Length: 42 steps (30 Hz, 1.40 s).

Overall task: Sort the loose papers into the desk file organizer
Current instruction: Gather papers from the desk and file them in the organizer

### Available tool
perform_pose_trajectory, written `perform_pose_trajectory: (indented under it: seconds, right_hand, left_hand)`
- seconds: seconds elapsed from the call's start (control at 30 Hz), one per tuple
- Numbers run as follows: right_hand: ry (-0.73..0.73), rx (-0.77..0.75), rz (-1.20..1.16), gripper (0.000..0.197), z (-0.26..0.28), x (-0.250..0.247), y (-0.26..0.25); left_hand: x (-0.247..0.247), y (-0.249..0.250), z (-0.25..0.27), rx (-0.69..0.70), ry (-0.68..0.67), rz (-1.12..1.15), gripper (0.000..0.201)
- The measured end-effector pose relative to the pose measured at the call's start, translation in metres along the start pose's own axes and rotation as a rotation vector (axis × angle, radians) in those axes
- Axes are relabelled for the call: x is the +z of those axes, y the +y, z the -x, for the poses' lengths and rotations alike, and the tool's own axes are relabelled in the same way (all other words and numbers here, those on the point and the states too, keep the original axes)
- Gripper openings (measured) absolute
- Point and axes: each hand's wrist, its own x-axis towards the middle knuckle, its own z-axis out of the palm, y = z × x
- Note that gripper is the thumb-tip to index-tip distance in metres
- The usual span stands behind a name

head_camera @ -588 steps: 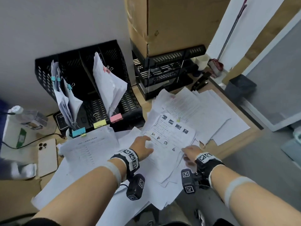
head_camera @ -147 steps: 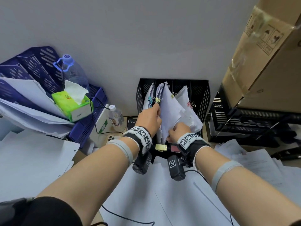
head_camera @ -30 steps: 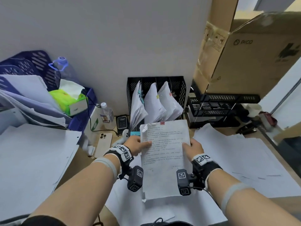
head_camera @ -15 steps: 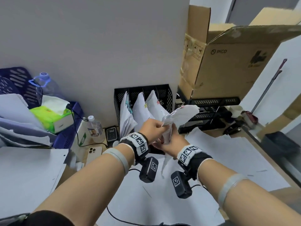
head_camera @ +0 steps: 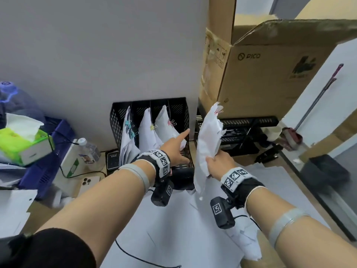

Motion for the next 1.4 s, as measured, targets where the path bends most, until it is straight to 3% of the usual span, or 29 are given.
perform_pose_trajectory:
  seconds: [0.1,0.23,0.3,0.53,0.67,0.8,0.97,1.1,1.3,1.4]
  right_hand:
    - [-0.050,-0.019,-0.152,0.016,-0.018,0.001,0.011]
    - [-0.117,-0.072,-0.180,0.017,-0.034,-0.001,0.011]
    - [-0.150,-0.115,-0.174,0.019,-0.039,-0.001,0.005]
    - [-0.293,-0.268,-0.205,0.011,-0.042,0.001,-0.027]
    - [-0.330,-0.352,-0.115,0.027,-0.045,0.008,-0.054]
    - [-0.294,-0.384,-0.030,0.028,-0.053,0.011,-0.084]
    - [-0.246,-0.321,-0.093,0.012,-0.066,0.018,-0.110]
    - [-0.191,-0.236,-0.039,0.023,-0.077,0.035,-0.114]
    - [-0.298,-0.053,-0.005,0.035,-0.089,0.067,-0.097]
    - [-0.385,-0.025,-0.030,0.031,-0.104,0.087,-0.088]
  left_hand:
    - [0.001,0.000,-0.017,-0.129,0.037,-0.265,0.102]
    - [-0.002,-0.001,-0.022,-0.261,0.020,-0.444,0.078]
    - [-0.003,-0.005,-0.024,-0.283,0.082,-0.439,0.059]
    - [-0.019,-0.026,-0.012,-0.335,0.249,-0.339,0.032]
    - [-0.029,-0.038,0.001,-0.363,0.277,-0.291,0.037]
    - [-0.033,-0.048,0.010,-0.372,0.312,-0.278,0.041]
    - [-0.035,-0.054,0.010,-0.386,0.360,-0.261,0.026]
    - [-0.035,-0.056,0.005,-0.353,0.408,-0.226,0.023]
    - [-0.035,-0.058,0.001,-0.307,0.494,-0.132,0.014]
    - [-0.037,-0.059,0.001,-0.272,0.526,-0.120,0.015]
